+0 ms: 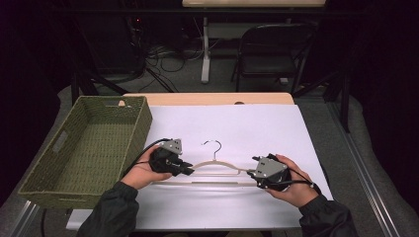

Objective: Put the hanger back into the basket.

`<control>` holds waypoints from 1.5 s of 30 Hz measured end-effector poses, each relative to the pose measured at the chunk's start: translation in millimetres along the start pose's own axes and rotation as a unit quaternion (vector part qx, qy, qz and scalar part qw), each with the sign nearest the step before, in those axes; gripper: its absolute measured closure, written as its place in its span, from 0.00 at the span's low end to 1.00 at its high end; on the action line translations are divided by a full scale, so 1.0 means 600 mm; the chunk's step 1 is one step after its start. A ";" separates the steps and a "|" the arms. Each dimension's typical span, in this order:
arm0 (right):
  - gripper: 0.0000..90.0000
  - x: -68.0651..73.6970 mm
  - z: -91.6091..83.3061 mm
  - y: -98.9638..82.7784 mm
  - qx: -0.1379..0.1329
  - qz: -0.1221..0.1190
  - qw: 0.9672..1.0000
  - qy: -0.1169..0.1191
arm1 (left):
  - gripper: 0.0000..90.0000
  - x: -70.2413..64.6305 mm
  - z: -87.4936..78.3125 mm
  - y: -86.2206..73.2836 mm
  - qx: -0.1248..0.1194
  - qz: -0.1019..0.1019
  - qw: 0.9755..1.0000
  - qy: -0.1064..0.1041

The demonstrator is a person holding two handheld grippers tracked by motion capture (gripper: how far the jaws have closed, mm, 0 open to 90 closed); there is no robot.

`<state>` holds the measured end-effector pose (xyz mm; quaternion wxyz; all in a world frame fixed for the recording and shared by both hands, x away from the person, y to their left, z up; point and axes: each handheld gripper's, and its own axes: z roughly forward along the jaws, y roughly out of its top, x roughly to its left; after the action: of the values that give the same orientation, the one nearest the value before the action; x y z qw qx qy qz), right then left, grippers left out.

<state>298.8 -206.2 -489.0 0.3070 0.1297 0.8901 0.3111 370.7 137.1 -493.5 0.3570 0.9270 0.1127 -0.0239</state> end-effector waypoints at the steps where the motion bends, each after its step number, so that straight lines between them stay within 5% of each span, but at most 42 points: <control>1: 0.54 0.001 -0.002 -0.002 -0.009 0.003 1.000 -0.004 | 0.90 -0.004 0.000 0.001 0.000 0.009 1.000 0.002; 7: 0.53 -0.003 -0.020 -0.011 -0.010 0.019 1.000 -0.012 | 0.96 -0.020 0.005 0.004 -0.002 0.040 0.999 -0.006; 15: 0.54 -0.009 -0.028 -0.017 -0.016 0.027 0.999 -0.024 | 0.97 -0.009 0.001 -0.001 -0.020 0.007 1.000 0.016; 28: 0.53 -0.009 -0.020 -0.020 -0.012 0.031 0.999 -0.025 | 0.97 -0.007 -0.004 -0.002 -0.030 -0.026 0.999 0.015; 45: 0.53 -0.010 -0.024 -0.017 -0.011 0.032 0.999 -0.029 | 0.97 -0.035 -0.036 0.016 -0.058 -0.054 0.996 0.040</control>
<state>294.0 -223.5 -483.6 0.3237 0.1635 0.8728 0.3268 351.7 140.6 -468.2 0.4036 0.8974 0.1782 0.0006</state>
